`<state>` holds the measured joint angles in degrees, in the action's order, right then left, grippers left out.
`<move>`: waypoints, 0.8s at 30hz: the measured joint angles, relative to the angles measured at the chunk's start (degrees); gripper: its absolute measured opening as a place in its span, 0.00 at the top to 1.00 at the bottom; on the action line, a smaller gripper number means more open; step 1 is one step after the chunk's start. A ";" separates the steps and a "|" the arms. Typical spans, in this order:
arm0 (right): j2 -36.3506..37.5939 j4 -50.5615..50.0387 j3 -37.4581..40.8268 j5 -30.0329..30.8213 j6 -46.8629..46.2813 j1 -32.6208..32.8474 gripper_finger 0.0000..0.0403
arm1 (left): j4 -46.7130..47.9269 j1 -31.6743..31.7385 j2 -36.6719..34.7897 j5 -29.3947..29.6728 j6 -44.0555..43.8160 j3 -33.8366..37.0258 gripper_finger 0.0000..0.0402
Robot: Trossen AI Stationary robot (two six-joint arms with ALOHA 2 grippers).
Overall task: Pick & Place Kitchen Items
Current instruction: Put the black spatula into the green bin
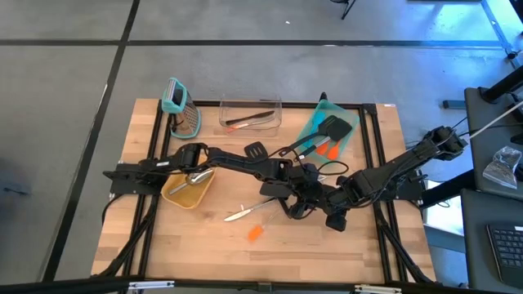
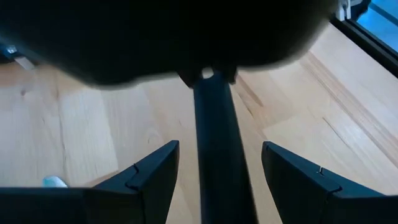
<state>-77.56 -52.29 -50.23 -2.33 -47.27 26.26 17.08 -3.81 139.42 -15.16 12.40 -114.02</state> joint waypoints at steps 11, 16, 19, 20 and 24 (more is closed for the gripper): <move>0.00 0.28 -0.01 0.26 0.16 -0.37 0.78 | 0.80 0.00 -0.02 0.04 -0.03 0.07 0.44; -0.02 -0.05 -0.01 0.22 0.19 -0.44 0.78 | 2.07 0.13 0.36 -0.88 -0.24 -0.02 0.44; -0.02 -0.12 0.00 0.18 0.20 -0.44 0.78 | 3.32 0.11 0.30 -0.61 0.22 -0.09 0.44; -0.02 -0.13 -0.01 0.17 0.22 -0.44 0.78 | 3.56 0.11 0.28 -0.46 0.21 -0.11 0.44; -0.02 -0.24 0.01 0.15 0.42 -0.33 0.78 | 5.37 0.07 0.14 -0.36 0.40 -0.22 0.44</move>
<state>-77.58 -52.53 -50.22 -2.17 -46.85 25.93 22.45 -3.75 139.55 -15.51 12.80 -114.24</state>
